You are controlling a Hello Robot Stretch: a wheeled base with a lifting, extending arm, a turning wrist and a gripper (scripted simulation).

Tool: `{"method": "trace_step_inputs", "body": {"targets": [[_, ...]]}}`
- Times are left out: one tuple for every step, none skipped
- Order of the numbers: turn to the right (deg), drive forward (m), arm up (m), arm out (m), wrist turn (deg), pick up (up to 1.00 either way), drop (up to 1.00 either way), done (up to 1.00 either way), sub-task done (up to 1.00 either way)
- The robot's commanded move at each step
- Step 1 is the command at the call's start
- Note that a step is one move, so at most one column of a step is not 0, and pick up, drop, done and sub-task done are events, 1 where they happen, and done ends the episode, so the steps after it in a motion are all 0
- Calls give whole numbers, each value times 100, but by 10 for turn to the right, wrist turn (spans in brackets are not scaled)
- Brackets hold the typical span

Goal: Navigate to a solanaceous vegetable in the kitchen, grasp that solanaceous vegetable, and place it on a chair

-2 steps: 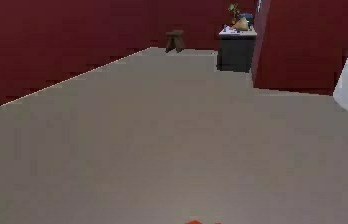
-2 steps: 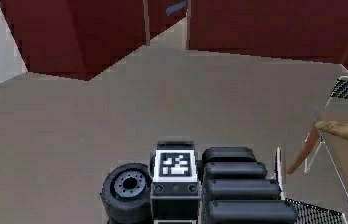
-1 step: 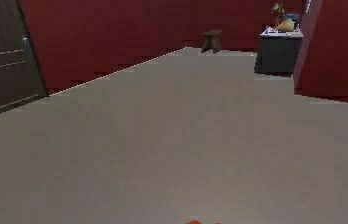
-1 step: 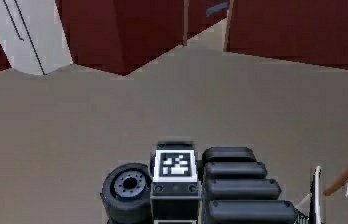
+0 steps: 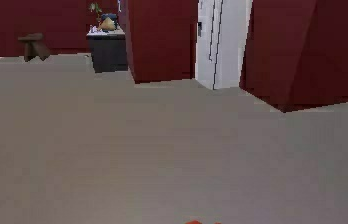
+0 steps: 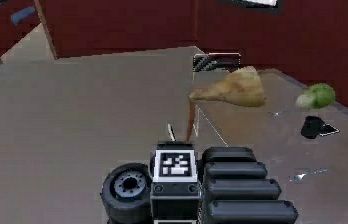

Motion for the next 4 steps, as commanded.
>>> {"method": "trace_step_inputs", "body": {"targets": [[390,0,0,0,0,0,0,0,0],[0,0,0,48,0,0,0,0,0],[0,0,0,0,390,0,0,0,0],[0,0,-38,0,0,0,0,0,0]]}}
